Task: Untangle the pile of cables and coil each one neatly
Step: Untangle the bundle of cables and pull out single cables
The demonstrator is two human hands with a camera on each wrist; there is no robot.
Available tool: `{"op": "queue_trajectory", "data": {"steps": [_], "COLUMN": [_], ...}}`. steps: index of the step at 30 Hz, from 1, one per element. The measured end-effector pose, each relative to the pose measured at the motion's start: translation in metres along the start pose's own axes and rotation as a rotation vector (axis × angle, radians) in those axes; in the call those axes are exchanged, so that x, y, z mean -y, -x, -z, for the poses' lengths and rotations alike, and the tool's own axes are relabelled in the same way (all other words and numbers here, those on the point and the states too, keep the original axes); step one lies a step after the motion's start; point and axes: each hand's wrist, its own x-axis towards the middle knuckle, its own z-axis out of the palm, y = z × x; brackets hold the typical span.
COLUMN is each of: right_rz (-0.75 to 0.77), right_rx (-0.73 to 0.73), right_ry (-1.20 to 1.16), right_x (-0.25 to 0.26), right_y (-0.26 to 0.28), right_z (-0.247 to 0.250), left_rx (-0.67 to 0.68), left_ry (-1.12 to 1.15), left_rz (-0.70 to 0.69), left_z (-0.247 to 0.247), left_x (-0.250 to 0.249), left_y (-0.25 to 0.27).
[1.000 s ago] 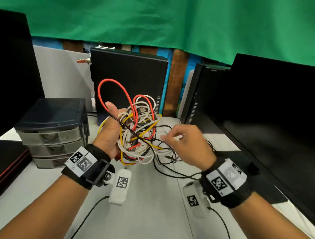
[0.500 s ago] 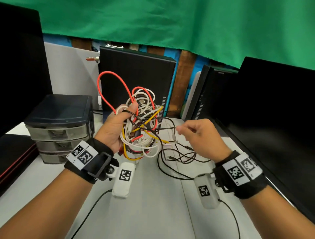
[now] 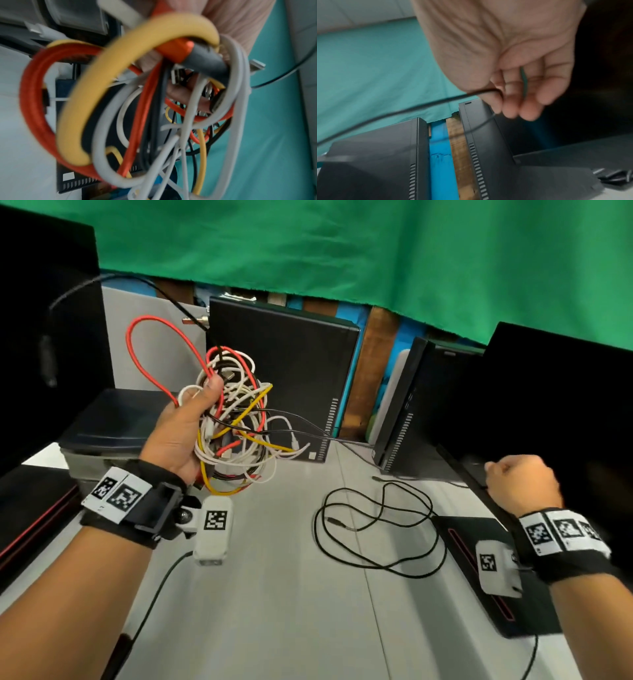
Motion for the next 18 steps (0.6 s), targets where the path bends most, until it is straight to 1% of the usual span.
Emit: {"op": "queue_trajectory", "data": {"steps": [1,2,3,5,6,7,8,10,11,13,16,17,18], "right_rz": [-0.020,0.003,0.078,0.346,0.503,0.644,0.758,0.906,0.948,0.967,0.932,0.916,0.908], "right_rx": [0.063,0.103,0.115,0.062,0.035,0.042,0.088,0.199,0.216,0.189,0.020,-0.005,0.012], "right_ry": [0.064,0.121,0.158,0.108,0.023,-0.078,-0.179,-0.341,-0.378,-0.343,-0.272,-0.267,-0.248], "right_x": [0.004,0.010,0.019,0.037,0.050,0.064,0.079,0.109,0.122,0.143,0.155,0.156,0.155], "right_y": [0.004,0.010,0.020,0.045,0.064,0.084,0.102,0.128,0.136,0.145,0.148,0.148,0.146], "right_z": [-0.003,-0.005,-0.008,-0.015,-0.017,-0.019,-0.020,-0.026,-0.030,-0.037,-0.039,-0.038,-0.038], "left_rx": [0.008,0.009,0.006,0.012,0.011,0.009,0.011,0.023,0.029,0.040,0.064,0.068,0.070], "left_ry": [-0.027,-0.045,-0.047,-0.043,-0.040,-0.037,-0.030,-0.020,-0.024,-0.036,-0.033,-0.027,-0.024], "left_rz": [0.002,-0.001,-0.005,0.011,0.022,0.032,0.038,0.059,0.063,0.061,0.061,0.070,0.077], "left_z": [-0.002,-0.004,-0.005,-0.007,-0.010,-0.014,-0.018,-0.025,-0.029,-0.035,-0.039,-0.038,-0.037], "left_x": [0.002,0.003,0.005,0.010,0.013,0.015,0.018,0.025,0.028,0.032,0.034,0.033,0.033], "left_y": [0.001,0.001,0.001,0.000,0.001,0.002,0.004,0.007,0.009,0.011,0.010,0.010,0.009]}}
